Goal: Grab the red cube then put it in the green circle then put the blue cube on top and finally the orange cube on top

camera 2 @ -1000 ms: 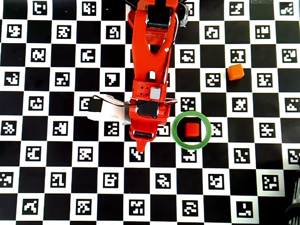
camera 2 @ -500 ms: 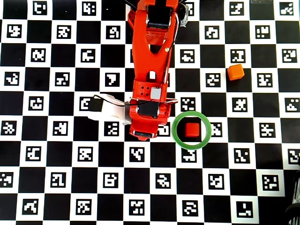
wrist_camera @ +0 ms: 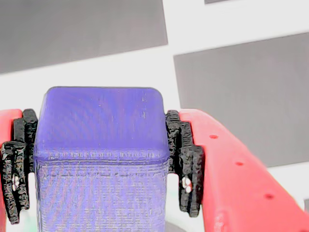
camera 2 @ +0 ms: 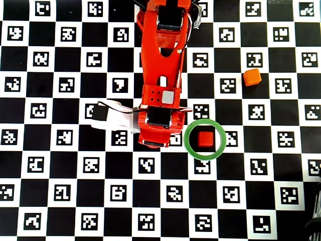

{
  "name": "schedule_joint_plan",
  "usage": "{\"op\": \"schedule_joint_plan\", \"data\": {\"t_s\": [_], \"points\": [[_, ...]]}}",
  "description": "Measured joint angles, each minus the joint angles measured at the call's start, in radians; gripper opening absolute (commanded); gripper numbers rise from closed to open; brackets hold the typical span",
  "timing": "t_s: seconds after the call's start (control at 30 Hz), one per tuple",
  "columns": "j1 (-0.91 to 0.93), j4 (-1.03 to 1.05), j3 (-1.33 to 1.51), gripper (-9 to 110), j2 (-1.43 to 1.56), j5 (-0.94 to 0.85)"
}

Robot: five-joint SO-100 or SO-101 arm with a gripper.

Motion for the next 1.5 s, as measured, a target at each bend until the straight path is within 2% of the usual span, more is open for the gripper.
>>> {"op": "schedule_joint_plan", "data": {"t_s": [0.3, 0.8, 1.5], "points": [[-0.104, 0.121, -0.135, 9, 0.000, 0.012], [-0.385, 0.023, -0.135, 9, 0.000, 0.184], [-0.417, -0.075, -0.064, 9, 0.000, 0.250]]}}
